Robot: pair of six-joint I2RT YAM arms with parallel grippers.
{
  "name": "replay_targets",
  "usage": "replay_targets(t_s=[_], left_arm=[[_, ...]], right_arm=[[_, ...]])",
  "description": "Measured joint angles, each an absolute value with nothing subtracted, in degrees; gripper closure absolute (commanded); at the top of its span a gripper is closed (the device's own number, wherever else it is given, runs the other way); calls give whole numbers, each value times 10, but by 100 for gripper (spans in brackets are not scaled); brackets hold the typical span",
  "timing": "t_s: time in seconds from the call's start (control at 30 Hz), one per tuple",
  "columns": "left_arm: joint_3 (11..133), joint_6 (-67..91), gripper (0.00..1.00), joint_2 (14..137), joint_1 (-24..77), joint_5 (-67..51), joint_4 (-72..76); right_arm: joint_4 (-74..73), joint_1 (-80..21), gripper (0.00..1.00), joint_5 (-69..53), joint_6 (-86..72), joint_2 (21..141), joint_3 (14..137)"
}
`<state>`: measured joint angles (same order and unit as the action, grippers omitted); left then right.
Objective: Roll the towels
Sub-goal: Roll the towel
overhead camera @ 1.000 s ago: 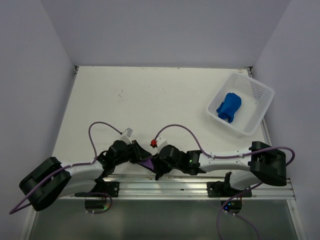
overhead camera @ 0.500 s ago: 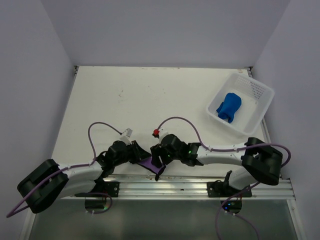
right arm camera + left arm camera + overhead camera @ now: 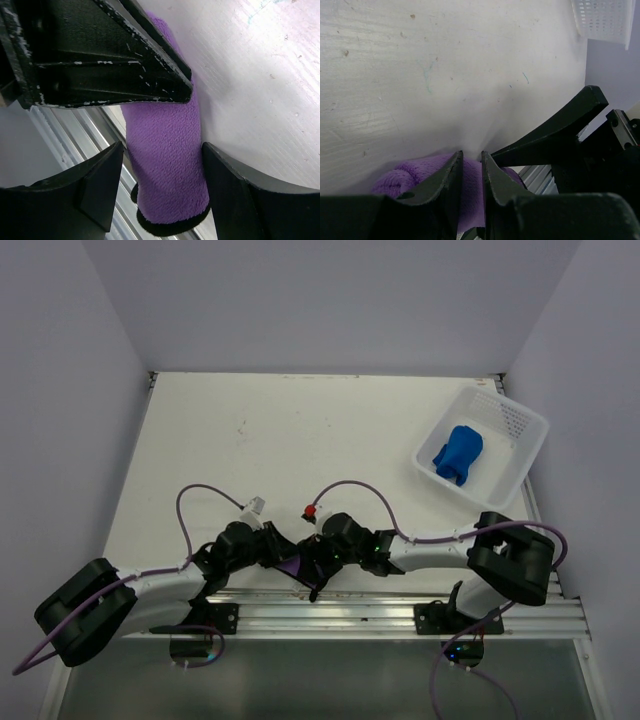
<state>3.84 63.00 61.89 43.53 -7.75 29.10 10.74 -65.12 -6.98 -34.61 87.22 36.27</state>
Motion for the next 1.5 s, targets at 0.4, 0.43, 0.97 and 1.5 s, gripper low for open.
replay_targets(t_s=[0.4, 0.43, 0.97, 1.5], left_arm=[[38, 630, 75, 615, 435, -77, 289], [38, 630, 75, 615, 435, -77, 289], [41, 624, 70, 579, 431, -81, 246], [110, 577, 69, 534, 375, -85, 120]], right_arm=[[119, -651, 51, -71, -347, 893, 361], [120, -651, 53, -71, -345, 894, 361], [67, -721, 73, 37, -313, 884, 383], [-105, -848, 71, 304, -267, 901, 460]])
